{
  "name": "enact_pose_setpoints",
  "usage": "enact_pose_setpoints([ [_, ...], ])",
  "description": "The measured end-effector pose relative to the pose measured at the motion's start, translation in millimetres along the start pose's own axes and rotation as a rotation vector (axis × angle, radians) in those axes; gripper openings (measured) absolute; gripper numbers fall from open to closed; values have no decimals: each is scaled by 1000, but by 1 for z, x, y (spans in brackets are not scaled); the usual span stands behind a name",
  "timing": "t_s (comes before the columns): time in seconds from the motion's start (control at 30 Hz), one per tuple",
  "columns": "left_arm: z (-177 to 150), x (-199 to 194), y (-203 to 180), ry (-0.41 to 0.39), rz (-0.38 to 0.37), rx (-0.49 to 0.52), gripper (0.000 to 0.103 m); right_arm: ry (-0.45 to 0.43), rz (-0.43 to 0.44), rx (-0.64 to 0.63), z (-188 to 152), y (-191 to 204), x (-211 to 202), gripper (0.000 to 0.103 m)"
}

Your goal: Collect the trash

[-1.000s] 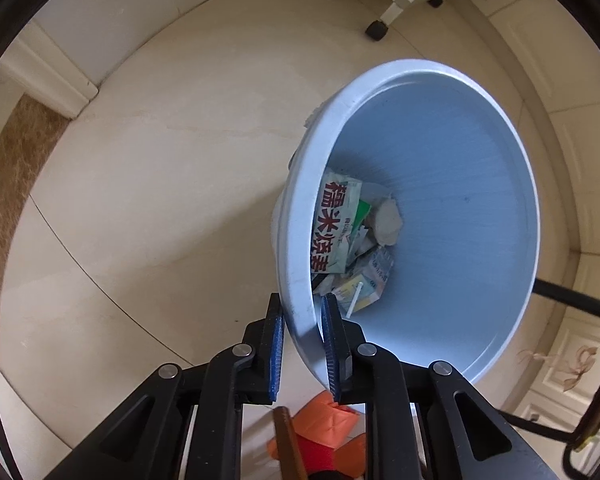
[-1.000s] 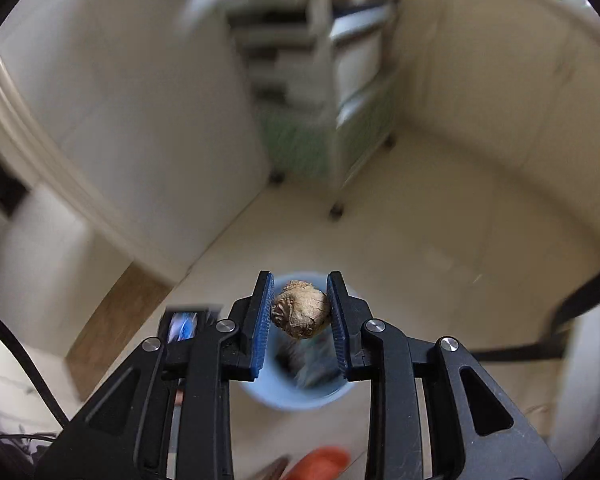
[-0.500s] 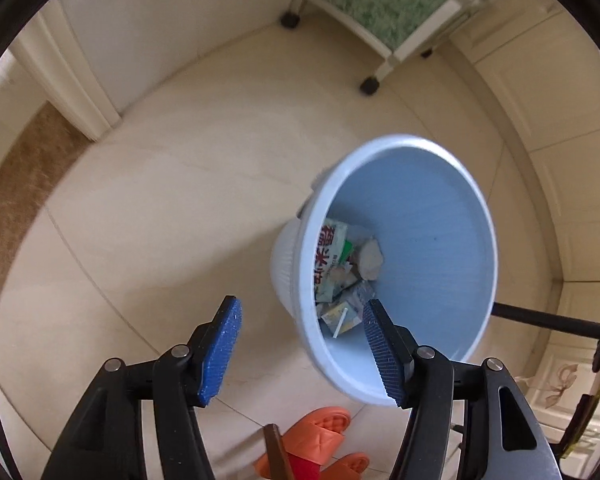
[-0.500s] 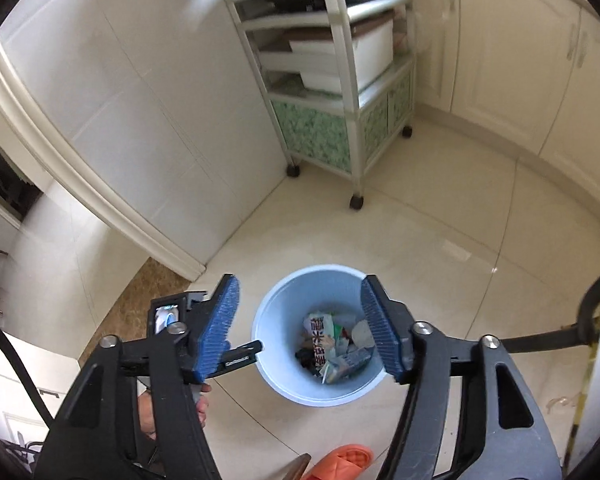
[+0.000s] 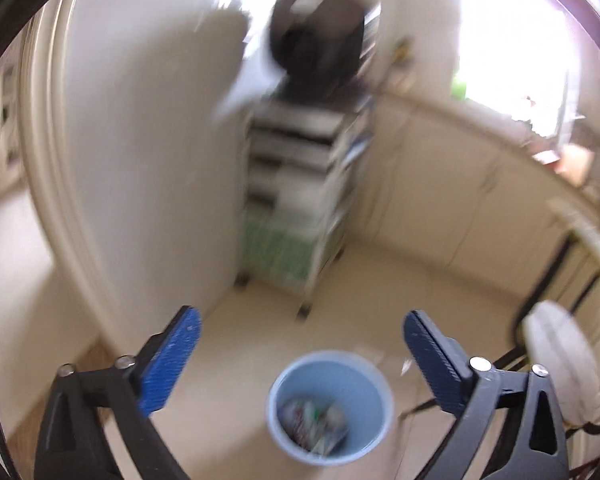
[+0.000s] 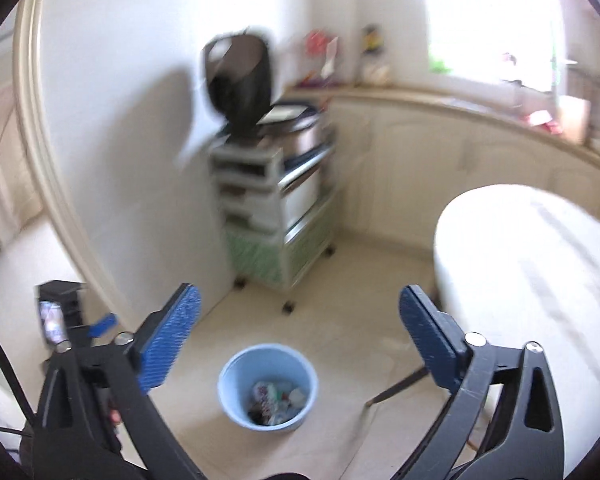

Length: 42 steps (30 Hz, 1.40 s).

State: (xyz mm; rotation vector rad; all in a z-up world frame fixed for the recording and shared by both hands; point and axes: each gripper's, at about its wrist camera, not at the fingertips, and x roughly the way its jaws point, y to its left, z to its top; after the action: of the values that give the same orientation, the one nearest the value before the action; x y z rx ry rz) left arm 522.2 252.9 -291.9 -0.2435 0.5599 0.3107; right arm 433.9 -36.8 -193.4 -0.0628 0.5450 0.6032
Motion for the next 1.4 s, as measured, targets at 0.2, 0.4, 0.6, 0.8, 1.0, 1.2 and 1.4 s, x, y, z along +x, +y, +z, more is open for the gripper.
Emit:
enact_pose_setpoints([
  [0.2,14,-93,-79,-137,-258,93,102,-168,-266,104,-15,-87,-132,103],
  [0.4,-6,-170,-183,-146,-569,314,102,-258,-630,344,-83,-199,-258,103],
  [0.6,-89,-212,-334,136,-872,615,102,-132,-922,737,-217,-320,-334,103],
  [0.8,-242,-218,-488,483,-968,915,102,90,-1011,1099,-386,-398,-373,103],
  [1.0,-369,-213,-586,567,-941,1112,102,247,-1069,1207,-492,-424,-377,103],
  [1.2,-475,-192,-668,541,-900,1239,102,254,-1085,1288,-547,-450,-379,103],
  [1.4,-555,-156,-701,507,-912,1303,102,229,-1132,1294,-564,-472,-377,103],
])
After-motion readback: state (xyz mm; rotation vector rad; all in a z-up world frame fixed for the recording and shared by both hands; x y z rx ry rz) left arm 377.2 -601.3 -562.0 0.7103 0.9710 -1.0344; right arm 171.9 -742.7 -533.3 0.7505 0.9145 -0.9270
